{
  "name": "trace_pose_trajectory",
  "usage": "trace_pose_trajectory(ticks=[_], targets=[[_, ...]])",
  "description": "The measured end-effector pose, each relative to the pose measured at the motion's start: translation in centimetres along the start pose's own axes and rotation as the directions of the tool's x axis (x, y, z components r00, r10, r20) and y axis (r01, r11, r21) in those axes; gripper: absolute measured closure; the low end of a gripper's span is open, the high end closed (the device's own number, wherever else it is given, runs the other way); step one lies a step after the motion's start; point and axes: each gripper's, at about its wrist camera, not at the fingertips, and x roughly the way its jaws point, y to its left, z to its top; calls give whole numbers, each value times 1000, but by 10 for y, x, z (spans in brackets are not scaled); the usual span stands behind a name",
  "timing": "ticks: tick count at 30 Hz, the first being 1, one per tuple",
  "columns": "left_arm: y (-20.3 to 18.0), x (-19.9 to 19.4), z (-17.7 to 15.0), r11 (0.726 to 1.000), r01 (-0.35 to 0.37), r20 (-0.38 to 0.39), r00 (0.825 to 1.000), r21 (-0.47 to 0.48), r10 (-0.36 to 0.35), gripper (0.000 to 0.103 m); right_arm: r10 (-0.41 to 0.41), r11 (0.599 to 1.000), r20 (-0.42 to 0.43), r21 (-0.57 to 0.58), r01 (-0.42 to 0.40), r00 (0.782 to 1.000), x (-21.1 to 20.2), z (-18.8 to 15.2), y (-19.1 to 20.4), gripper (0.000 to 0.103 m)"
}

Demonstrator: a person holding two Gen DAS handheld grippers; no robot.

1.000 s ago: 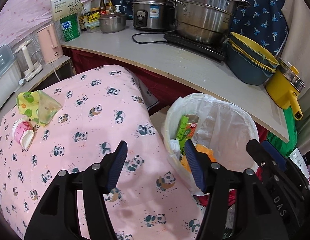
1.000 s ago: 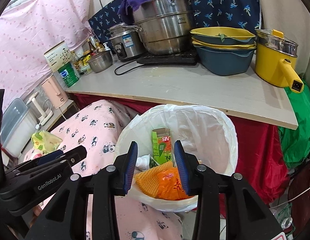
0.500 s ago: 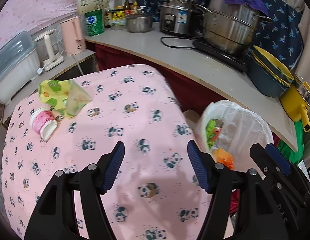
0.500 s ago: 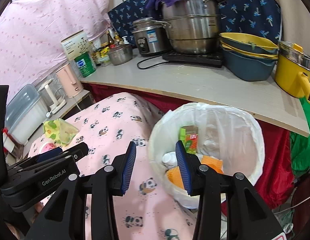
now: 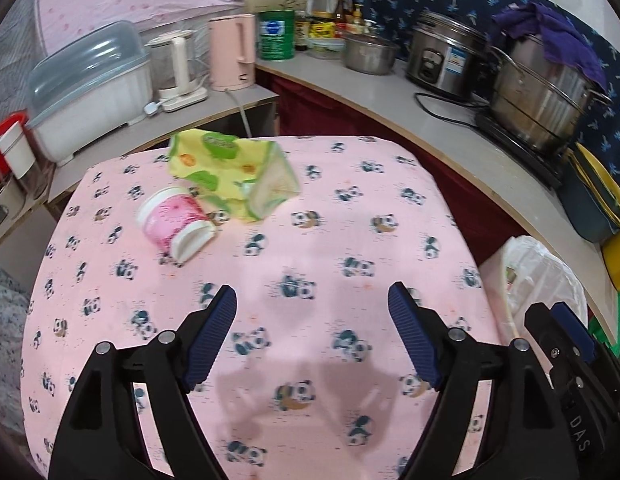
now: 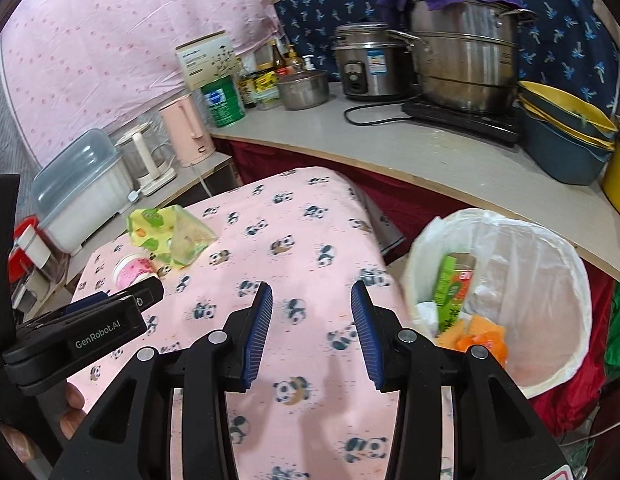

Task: Collect trash
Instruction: 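Move both tools back over the table toward the pink cup and yellow bag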

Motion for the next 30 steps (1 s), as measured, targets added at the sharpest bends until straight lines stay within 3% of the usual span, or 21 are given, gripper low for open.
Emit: trace_pose_trajectory(ticks=[6, 10, 22, 30], targets=[[43, 5, 0, 998, -48, 0, 999, -37, 48, 26, 40, 998, -31, -40, -41, 999, 17, -1, 36, 63], [71, 10, 1, 996, -77, 7, 997, -53, 78, 19, 59, 995, -49, -71, -63, 997, 30, 1, 58, 62], [140, 60, 25, 988, -150, 13, 989, 22, 150, 13, 138, 983, -115, -105, -150, 984, 106, 27, 115, 55], [161, 114, 54, 996, -61, -21, 998, 71, 63, 13, 186, 963, -128, -176, -207, 974, 174, 58, 160, 45]])
